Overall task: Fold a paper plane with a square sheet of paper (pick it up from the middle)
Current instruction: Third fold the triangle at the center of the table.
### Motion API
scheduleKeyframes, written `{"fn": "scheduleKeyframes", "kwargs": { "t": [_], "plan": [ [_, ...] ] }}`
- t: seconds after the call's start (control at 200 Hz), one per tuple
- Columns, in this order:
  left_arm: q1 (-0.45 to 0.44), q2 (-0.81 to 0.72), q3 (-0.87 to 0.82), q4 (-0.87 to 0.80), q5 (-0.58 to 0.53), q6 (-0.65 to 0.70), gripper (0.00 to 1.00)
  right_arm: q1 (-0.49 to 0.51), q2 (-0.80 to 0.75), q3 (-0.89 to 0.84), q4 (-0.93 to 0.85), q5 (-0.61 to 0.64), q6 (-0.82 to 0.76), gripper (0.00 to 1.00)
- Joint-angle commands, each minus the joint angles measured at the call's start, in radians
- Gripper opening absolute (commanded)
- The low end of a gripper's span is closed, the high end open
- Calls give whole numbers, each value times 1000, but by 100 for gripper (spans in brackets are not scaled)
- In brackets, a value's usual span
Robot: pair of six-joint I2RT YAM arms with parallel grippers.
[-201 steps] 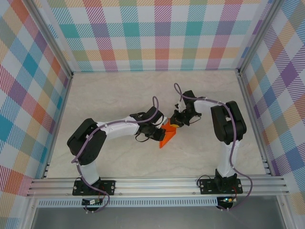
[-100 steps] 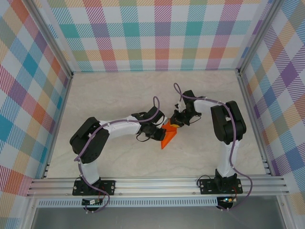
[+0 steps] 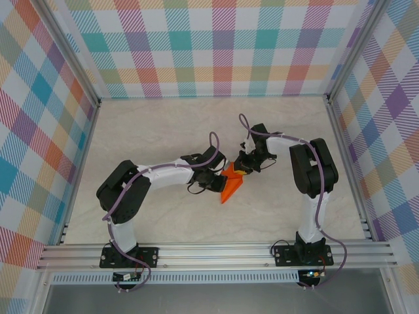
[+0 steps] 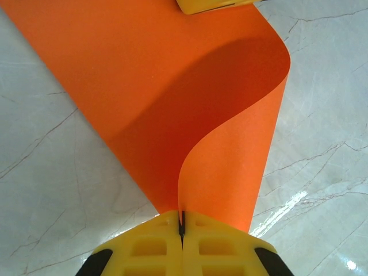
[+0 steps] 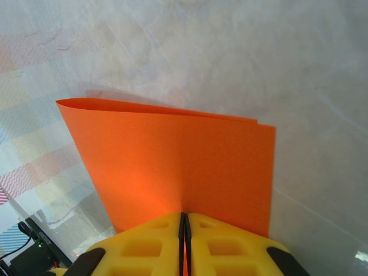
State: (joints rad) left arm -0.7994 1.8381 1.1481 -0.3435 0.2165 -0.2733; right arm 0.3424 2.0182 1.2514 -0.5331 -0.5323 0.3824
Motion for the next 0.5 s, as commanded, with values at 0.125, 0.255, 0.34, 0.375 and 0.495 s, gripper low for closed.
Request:
{"fn": "scheduleKeyframes", "kwargs": {
  "t": [0.125,0.255,0.34,0.375,0.495],
  "plan": [
    [18,23,-21,19,38,-22,0,7,-7,-1,-15,6,12,12],
    [17,17,-37,40,44,-39,0,7,-10,-4,-10,9,19,12],
    [18,23,-37,34,25,-41,0,7,-10,-6,-9,9,22,12],
    [17,24,-37,30,15,-43,0,7,-10,-7,-10,10,23,12],
    [17,29,-37,37,0,-48,0,8,-10,-10,-6,9,24,12]
  ]
}}
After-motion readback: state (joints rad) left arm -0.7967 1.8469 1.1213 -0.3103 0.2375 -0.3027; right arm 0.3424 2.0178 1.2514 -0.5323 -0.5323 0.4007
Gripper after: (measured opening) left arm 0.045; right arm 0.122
